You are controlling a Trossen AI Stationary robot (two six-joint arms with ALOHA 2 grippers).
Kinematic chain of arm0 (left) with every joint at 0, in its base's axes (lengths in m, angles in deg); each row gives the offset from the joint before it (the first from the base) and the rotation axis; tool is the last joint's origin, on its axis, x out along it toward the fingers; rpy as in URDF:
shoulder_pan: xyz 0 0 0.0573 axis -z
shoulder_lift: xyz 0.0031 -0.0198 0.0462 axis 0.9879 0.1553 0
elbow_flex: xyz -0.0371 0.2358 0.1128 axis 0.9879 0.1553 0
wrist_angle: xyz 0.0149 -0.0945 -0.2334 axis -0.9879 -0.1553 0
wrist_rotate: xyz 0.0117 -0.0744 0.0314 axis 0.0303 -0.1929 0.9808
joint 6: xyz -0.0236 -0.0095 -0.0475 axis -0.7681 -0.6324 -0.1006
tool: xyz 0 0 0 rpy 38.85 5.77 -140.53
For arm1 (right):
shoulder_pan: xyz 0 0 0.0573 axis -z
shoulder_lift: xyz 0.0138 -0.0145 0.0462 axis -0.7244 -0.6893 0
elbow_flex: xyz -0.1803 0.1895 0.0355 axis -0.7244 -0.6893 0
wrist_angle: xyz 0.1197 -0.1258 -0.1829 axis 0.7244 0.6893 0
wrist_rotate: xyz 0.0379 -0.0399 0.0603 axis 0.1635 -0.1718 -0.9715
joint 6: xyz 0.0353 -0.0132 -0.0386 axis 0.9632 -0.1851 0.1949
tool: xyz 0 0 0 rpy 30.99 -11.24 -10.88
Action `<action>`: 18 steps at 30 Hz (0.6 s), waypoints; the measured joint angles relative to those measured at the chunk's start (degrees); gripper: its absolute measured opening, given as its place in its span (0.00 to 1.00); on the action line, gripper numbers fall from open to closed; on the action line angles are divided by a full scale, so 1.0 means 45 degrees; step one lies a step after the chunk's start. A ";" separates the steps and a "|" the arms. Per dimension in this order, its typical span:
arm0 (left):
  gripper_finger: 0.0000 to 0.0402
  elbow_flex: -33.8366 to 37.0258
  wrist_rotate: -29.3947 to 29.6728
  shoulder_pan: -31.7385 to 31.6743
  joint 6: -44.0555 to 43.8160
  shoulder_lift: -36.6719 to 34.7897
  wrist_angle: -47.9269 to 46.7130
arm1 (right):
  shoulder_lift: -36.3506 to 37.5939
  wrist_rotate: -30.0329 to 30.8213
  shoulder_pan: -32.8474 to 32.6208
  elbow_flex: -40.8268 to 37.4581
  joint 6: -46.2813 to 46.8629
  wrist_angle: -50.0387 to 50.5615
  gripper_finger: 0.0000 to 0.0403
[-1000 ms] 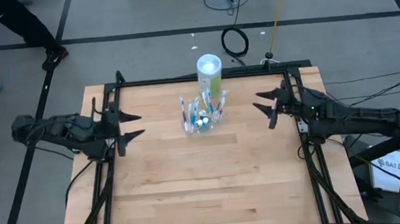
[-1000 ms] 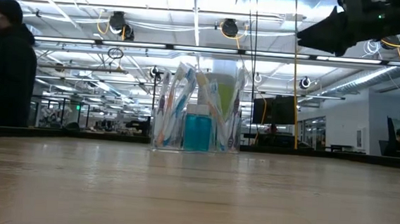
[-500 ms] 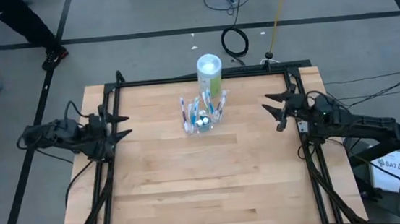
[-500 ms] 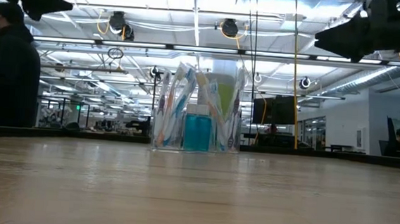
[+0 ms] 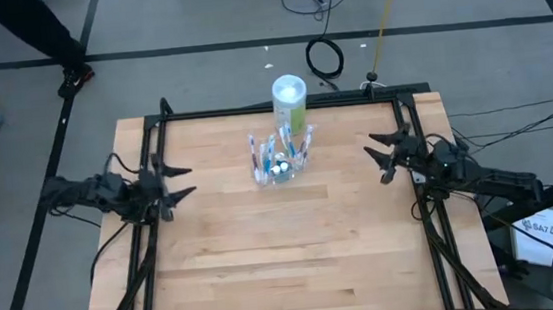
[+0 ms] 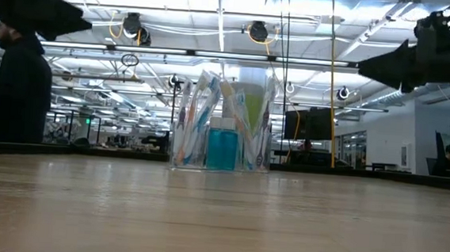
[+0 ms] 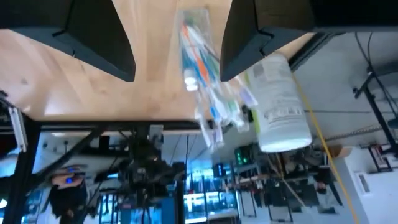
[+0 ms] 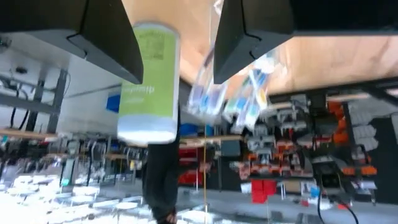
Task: Pick & Place toothbrushing station
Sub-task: Return to Home Position
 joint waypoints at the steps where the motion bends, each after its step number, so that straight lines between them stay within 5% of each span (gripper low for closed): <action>1: 0.60 0.0281 -0.0062 -0.0005 0.0064 -0.0002 0.0386 | -0.0024 -0.0045 0.0000 -0.0144 0.0131 0.0046 0.47; 18: 0.60 0.3228 -0.0306 -0.0690 0.0096 0.0047 0.4086 | -0.0017 -0.0643 -0.0005 -0.1107 0.1198 -0.0925 0.47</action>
